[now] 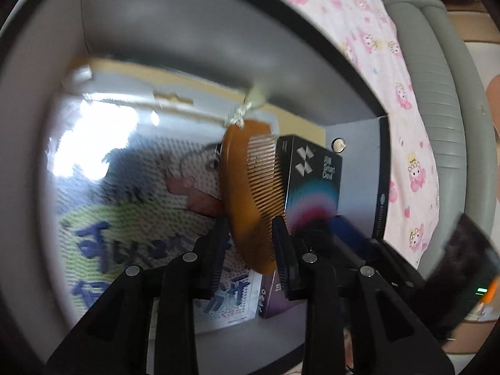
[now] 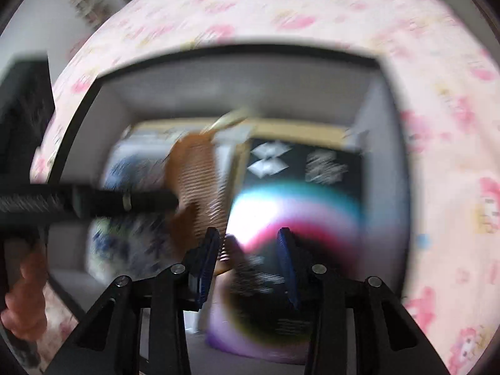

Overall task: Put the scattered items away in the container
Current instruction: 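Adjust the comb upright between the package and Smart Devil box with the left gripper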

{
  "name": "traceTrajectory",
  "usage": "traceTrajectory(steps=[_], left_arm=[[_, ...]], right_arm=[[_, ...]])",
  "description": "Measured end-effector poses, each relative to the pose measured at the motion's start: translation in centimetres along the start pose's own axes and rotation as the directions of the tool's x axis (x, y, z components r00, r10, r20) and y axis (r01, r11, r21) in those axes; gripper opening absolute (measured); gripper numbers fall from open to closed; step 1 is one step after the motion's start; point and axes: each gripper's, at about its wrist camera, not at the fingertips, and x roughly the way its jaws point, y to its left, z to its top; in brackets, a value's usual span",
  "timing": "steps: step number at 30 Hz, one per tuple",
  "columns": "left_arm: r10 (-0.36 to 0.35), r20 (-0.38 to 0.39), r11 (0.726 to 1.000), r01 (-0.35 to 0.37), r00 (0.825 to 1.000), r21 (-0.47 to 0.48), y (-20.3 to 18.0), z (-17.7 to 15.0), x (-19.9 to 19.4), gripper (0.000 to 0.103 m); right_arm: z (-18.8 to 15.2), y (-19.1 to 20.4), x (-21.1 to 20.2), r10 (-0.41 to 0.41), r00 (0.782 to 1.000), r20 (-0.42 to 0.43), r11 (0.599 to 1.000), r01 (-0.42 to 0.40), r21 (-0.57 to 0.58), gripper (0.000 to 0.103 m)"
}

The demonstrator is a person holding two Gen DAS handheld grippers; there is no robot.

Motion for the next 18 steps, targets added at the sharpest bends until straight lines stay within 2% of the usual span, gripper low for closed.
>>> traceTrajectory(steps=[2, 4, 6, 8, 9, 11, 16, 18], left_arm=[[-0.049, -0.019, 0.999, 0.049, 0.999, -0.016, -0.4, 0.2, 0.7, 0.027], [-0.087, -0.017, 0.995, 0.086, 0.996, -0.048, -0.8, 0.7, 1.0, 0.027], [-0.127, 0.017, 0.989, 0.128, 0.992, -0.077, -1.0, 1.6, 1.2, 0.027], [-0.164, 0.035, 0.981, 0.167, 0.986, -0.103, -1.1, 2.2, 1.3, 0.027], [-0.160, 0.043, 0.982, 0.163, 0.986, -0.100, -1.2, 2.3, 1.1, 0.027], [-0.102, 0.084, 0.992, 0.107, 0.991, -0.066, -1.5, 2.6, 0.2, 0.027], [-0.007, 0.140, 1.000, 0.006, 0.990, 0.002, -1.9, 3.8, -1.6, 0.028], [0.021, 0.154, 0.999, -0.027, 0.988, 0.037, -2.4, 4.7, -1.5, 0.029]], right_arm=[[0.2, -1.0, -1.4, 0.042, 0.998, 0.041, 0.999, -0.043, 0.029, 0.034], [0.3, -1.3, -1.8, 0.085, 0.996, 0.039, 0.996, -0.087, 0.033, 0.035], [0.0, -1.1, -1.1, 0.156, 0.988, -0.019, 0.988, -0.156, -0.005, 0.035], [-1.0, -0.3, -0.4, 0.184, 0.981, -0.054, 0.982, -0.186, -0.018, 0.035], [-1.1, -0.1, 0.3, 0.184, 0.980, -0.071, 0.982, -0.186, -0.023, 0.035], [-0.9, 0.0, 1.6, 0.170, 0.980, -0.105, 0.985, -0.173, -0.014, 0.035], [0.1, -1.3, 2.0, 0.146, 0.986, -0.080, 0.988, -0.141, 0.061, 0.035], [0.7, -1.0, 2.3, 0.097, 0.993, -0.073, 0.995, -0.094, 0.038, 0.035]])
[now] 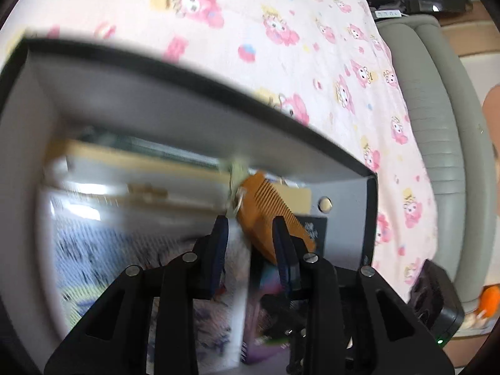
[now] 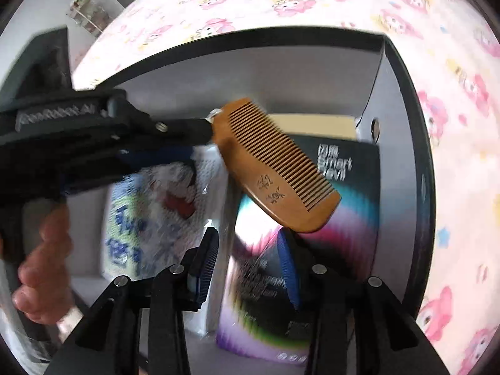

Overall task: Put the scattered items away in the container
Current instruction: 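Adjust the comb upright between the package and Smart Devil box with the left gripper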

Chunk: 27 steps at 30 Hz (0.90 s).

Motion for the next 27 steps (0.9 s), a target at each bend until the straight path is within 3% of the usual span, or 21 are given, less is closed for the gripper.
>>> traceTrajectory(steps=[2, 8, 16, 21, 23, 26, 27], left_arm=[[0.017, -0.001, 0.999, -0.017, 1.000, 0.028, -0.3, 0.6, 0.2, 0.029], [0.026, 0.009, 1.000, -0.026, 1.000, 0.005, 1.1, 0.9, 0.7, 0.029], [0.050, 0.046, 0.999, -0.050, 0.998, -0.001, 1.9, 0.7, 0.6, 0.028], [0.016, 0.034, 0.997, -0.013, 0.999, -0.073, 1.8, 1.6, 3.4, 0.027], [0.030, 0.028, 0.999, -0.028, 0.999, -0.042, 0.9, 1.6, 3.9, 0.027], [-0.055, -0.047, 0.998, 0.054, 0.997, -0.021, -0.1, 1.1, 4.9, 0.030], [-0.073, -0.039, 0.997, 0.072, 0.997, -0.024, 0.0, 0.9, 4.8, 0.030]], right_arm=[[0.9, 0.0, 0.2, -0.046, 0.999, 0.016, 0.999, 0.046, -0.003, 0.035], [4.6, -1.5, 0.8, -0.032, 0.998, 0.058, 0.997, 0.028, 0.070, 0.035], [3.1, -0.9, -1.1, -0.024, 0.992, 0.123, 0.999, 0.018, 0.046, 0.035], [3.2, -1.9, -0.6, -0.025, 0.993, 0.119, 0.995, 0.013, 0.097, 0.035], [2.6, -1.7, -1.1, -0.036, 0.988, 0.147, 0.992, 0.018, 0.126, 0.035], [2.3, -1.5, -1.3, -0.024, 0.984, 0.174, 0.987, -0.005, 0.161, 0.035], [2.4, -1.8, -1.0, -0.013, 0.986, 0.166, 0.985, -0.016, 0.172, 0.035]])
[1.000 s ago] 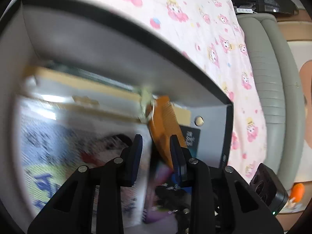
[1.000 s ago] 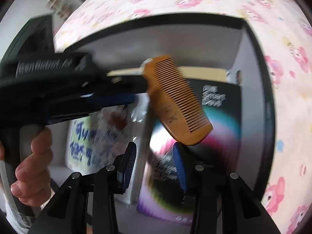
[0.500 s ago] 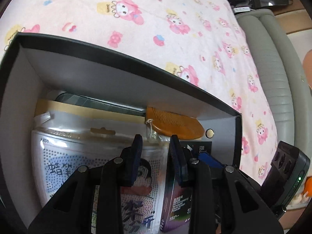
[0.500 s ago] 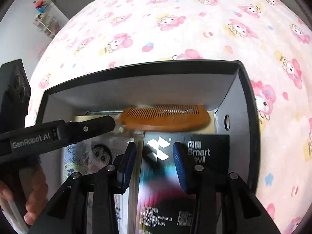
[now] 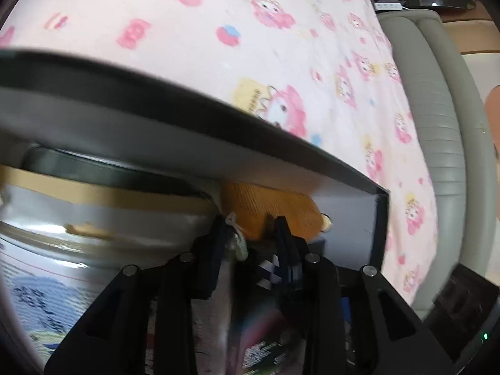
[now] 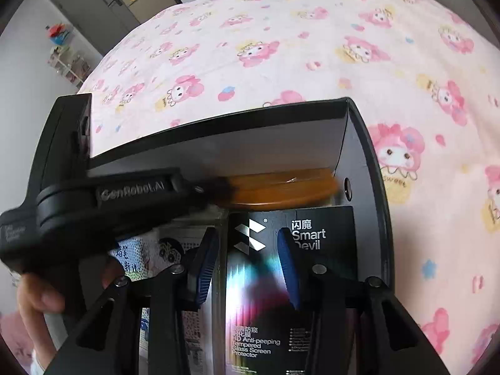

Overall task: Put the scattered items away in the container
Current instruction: 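Adjust the comb upright between the package and Smart Devil box with the left gripper, then lift both grippers out of the box and move toward the scattered items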

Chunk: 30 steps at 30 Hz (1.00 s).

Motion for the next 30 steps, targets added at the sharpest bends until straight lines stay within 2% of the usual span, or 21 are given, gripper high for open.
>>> traceTrajectory(steps=[2, 5, 7, 10, 12, 13, 14, 16, 18, 20, 23, 26, 30], left_arm=[[-0.019, 0.054, 1.000, 0.020, 0.998, -0.016, 0.5, -0.5, -1.3, 0.030], [0.003, 0.155, 1.000, -0.004, 0.988, 0.005, 0.9, -2.2, -4.9, 0.031], [0.021, 0.211, 0.999, -0.030, 0.977, 0.042, 0.6, -3.8, -7.3, 0.036], [0.031, 0.284, 0.991, -0.067, 0.958, 0.119, -0.4, -7.3, -10.9, 0.042], [0.049, 0.323, 0.979, -0.110, 0.945, 0.173, -1.2, -10.0, -13.2, 0.046], [0.057, 0.339, 0.971, -0.132, 0.939, 0.200, -1.6, -11.3, -14.2, 0.046], [0.066, 0.353, 0.963, -0.153, 0.933, 0.224, -2.8, -11.3, -14.0, 0.046], [0.080, 0.364, 0.942, -0.190, 0.928, 0.278, -2.8, -13.7, -15.6, 0.044], [0.107, 0.390, 0.922, -0.238, 0.915, 0.306, -2.5, -16.1, -16.8, 0.045], [0.104, 0.373, 0.922, -0.230, 0.922, 0.312, -2.6, -17.0, -16.1, 0.045], [0.107, 0.355, 0.922, -0.226, 0.929, 0.314, -2.3, -18.9, -17.0, 0.045], [0.131, 0.353, 0.914, -0.251, 0.926, 0.319, -1.1, -21.0, -18.0, 0.044], [0.164, 0.357, 0.907, -0.283, 0.920, 0.313, 0.7, -23.0, -19.2, 0.044]], right_arm=[[1.1, -0.6, -0.2, 0.023, 1.000, -0.019, 1.000, -0.023, 0.013, 0.035], [0.5, 0.3, 0.1, 0.047, 0.997, -0.056, 0.999, -0.046, 0.023, 0.035], [-0.2, 0.5, -0.7, 0.040, 0.998, -0.054, 0.999, -0.039, 0.019, 0.035], [-1.6, 1.8, -4.3, -0.069, 0.996, 0.052, 0.997, 0.070, -0.032, 0.035], [-2.4, 3.5, -7.8, -0.071, 0.983, 0.171, 0.992, 0.087, -0.089, 0.036], [-3.0, 4.0, -9.2, -0.068, 0.974, 0.215, 0.992, 0.089, -0.089, 0.040], [-4.1, 4.4, -11.1, -0.067, 0.960, 0.272, 0.994, 0.088, -0.067, 0.042], [-5.7, 4.9, -12.6, -0.046, 0.948, 0.314, 0.997, 0.063, -0.043, 0.045], [-8.0, 5.5, -13.8, -0.025, 0.944, 0.330, 0.999, 0.039, -0.035, 0.044], [-9.8, 6.0, -14.4, -0.022, 0.942, 0.334, 0.998, 0.037, -0.041, 0.044], [-12.2, 7.0, -13.8, 0.013, 0.952, 0.306, 0.999, 0.003, -0.052, 0.044], [-13.9, 7.9, -13.1, 0.030, 0.960, 0.279, 0.998, -0.016, -0.053, 0.044], [-16.5, 9.7, -12.9, 0.069, 0.972, 0.223, 0.993, -0.046, -0.108, 0.044]])
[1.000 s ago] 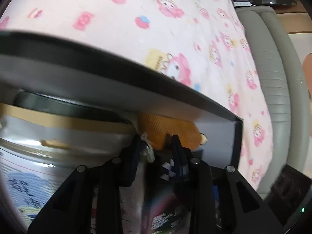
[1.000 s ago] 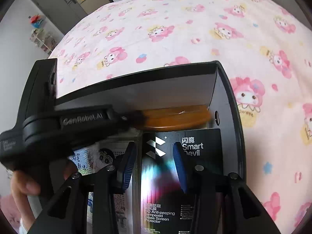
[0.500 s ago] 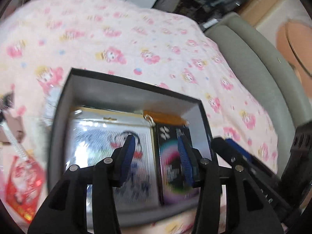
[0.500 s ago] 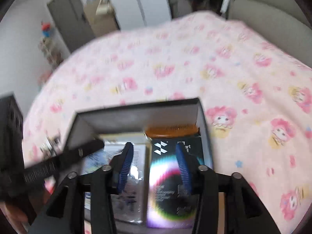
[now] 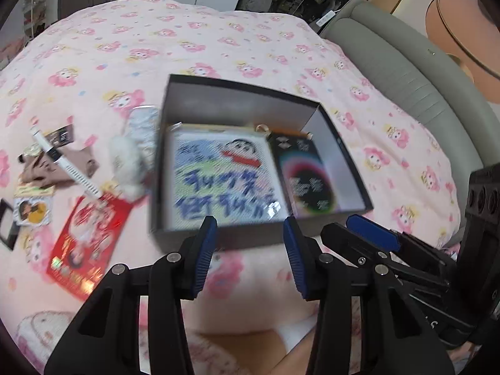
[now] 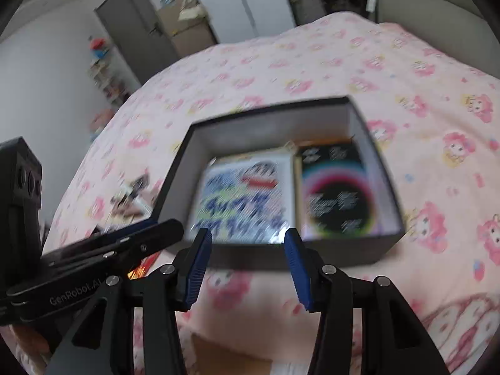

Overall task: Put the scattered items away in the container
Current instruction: 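Lift both grippers out of the box and move toward the scattered items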

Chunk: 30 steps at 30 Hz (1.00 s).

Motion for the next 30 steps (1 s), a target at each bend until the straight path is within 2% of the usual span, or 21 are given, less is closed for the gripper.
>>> traceTrajectory(steps=[8, 14, 16, 18, 20, 23, 26, 28, 30], left_arm=[[0.048, 0.015, 0.998, -0.047, 0.999, -0.044, 3.9, -1.9, -3.1, 0.044], [0.086, 0.013, 0.982, -0.082, 0.996, -0.172, 9.4, -2.4, -4.6, 0.040], [0.102, 0.023, 0.972, -0.095, 0.995, -0.216, 11.4, -2.7, -5.4, 0.040], [0.092, 0.020, 0.957, -0.083, 0.996, -0.278, 13.6, -2.9, -6.0, 0.047], [0.097, 0.015, 0.941, -0.087, 0.995, -0.328, 15.9, -3.2, -6.5, 0.047], [0.141, 0.014, 0.915, -0.125, 0.990, -0.384, 19.1, -4.0, -7.1, 0.047], [0.142, -0.009, 0.898, -0.133, 0.990, -0.419, 21.7, -4.7, -6.5, 0.047], [0.148, -0.044, 0.898, -0.153, 0.988, -0.412, 23.1, -4.7, -5.5, 0.047], [0.099, -0.086, 0.909, -0.125, 0.991, -0.397, 24.8, -4.6, -4.2, 0.051]], right_arm=[[-1.6, 4.7, 0.6, 0.068, 0.996, -0.049, 0.993, -0.072, -0.090, 0.044], [-1.9, 9.3, 3.0, 0.121, 0.987, -0.101, 0.983, -0.134, -0.127, 0.044], [-1.7, 11.1, 4.2, 0.146, 0.981, -0.125, 0.975, -0.164, -0.148, 0.044], [-1.6, 12.7, 5.6, 0.189, 0.969, -0.160, 0.966, -0.212, -0.147, 0.044], [-1.6, 13.8, 6.8, 0.200, 0.962, -0.188, 0.963, -0.228, -0.141, 0.044], [-1.9, 14.2, 9.2, 0.179, 0.957, -0.226, 0.972, -0.208, -0.111, 0.044], [-2.7, 13.6, 11.7, 0.157, 0.945, -0.286, 0.979, -0.186, -0.079, 0.044], [-3.6, 13.5, 13.4, 0.142, 0.932, -0.333, 0.982, -0.175, -0.072, 0.044], [-4.6, 13.6, 14.9, 0.150, 0.910, -0.387, 0.981, -0.187, -0.058, 0.044]])
